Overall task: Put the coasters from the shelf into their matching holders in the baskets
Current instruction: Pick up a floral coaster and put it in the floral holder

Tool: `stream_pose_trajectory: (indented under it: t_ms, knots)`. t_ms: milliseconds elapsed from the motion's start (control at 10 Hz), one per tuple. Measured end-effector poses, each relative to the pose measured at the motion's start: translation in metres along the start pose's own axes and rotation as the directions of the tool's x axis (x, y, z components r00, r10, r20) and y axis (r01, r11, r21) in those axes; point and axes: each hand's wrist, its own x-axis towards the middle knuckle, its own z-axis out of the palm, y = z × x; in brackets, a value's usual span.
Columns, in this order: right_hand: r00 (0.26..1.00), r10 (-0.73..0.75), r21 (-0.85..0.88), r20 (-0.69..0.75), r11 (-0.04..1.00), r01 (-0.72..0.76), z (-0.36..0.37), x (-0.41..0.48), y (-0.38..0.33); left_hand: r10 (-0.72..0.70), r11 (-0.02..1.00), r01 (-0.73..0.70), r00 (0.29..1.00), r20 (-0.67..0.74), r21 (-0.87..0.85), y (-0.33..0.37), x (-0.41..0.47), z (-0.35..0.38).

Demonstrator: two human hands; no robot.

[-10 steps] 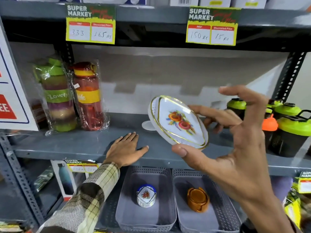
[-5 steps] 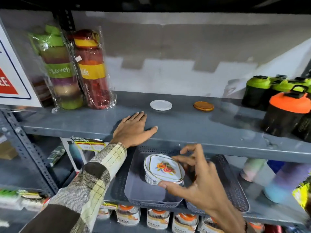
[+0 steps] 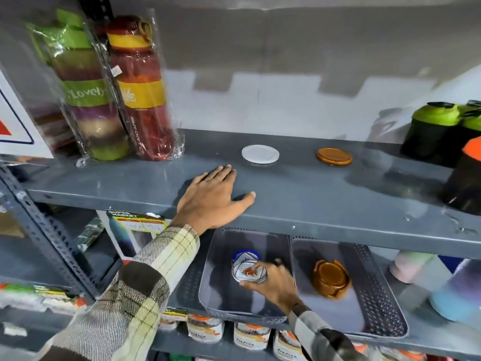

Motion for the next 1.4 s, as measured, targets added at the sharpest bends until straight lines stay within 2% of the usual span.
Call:
stream_pose_trajectory:
  t_ms: [100,400,500,700,1000,1400]
  knots:
    - [1.0,0.005,-0.029,0.015,1.0,-0.005,0.012,0.009,0.003,-0.005,1.0,0.005,1.0,-0.018,-0.007,0.001,-0.001,0.0]
    - [0.995,-0.102,-0.244,-0.016,0.965,0.095,0.037,0.029,0.015,0.001,1.0,-0.001,1.0,-0.026,0.003,0.001,-0.002,0.0]
    - [0.99,-0.139,-0.283,0.013,0.949,0.137,0.04,0.035,0.018,-0.001,1.0,0.001,1.0,-0.024,0.006,0.002,-0.002,0.0]
    - [0.99,-0.133,-0.3,0.046,0.944,0.14,0.042,0.04,0.02,-0.007,1.0,0.007,1.0,-0.021,0.005,0.002,-0.002,0.0]
    - [0.985,-0.121,-0.237,0.125,0.96,0.148,0.038,0.051,0.019,-0.009,1.0,0.009,1.0,-0.025,0.01,0.002,-0.002,0.001]
    - [0.993,-0.077,-0.178,0.092,0.98,0.093,0.028,0.056,0.018,0.001,1.0,0.0,0.999,-0.032,0.011,0.001,-0.001,0.001]
